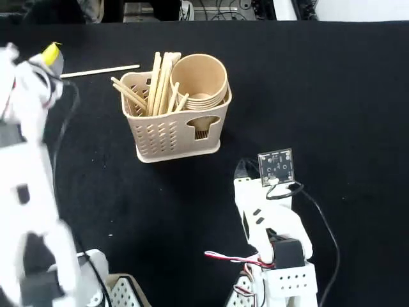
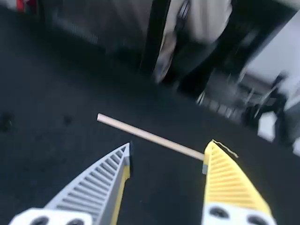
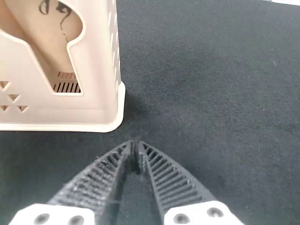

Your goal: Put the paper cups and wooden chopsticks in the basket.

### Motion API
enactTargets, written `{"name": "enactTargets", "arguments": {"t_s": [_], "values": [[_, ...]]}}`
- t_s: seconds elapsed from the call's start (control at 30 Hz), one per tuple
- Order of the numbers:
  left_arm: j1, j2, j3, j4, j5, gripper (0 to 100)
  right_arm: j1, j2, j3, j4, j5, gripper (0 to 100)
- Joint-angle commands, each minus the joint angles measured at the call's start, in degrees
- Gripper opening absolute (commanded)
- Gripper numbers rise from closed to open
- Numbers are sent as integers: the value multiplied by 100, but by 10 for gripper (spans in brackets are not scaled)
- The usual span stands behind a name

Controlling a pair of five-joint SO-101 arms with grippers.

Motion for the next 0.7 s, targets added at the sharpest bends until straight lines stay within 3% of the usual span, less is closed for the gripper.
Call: {"name": "enactTargets", "arguments": {"t_s": [0.0,0.37,0.67], "values": [[40,2488,-1684,79,-97,252,79,-488,-22,18,18,18],[356,7209,-5771,299,-70,252,53,-488,-22,18,18,18],[409,10057,-9956,290,-79,209,53,-488,-22,18,18,18]]}}
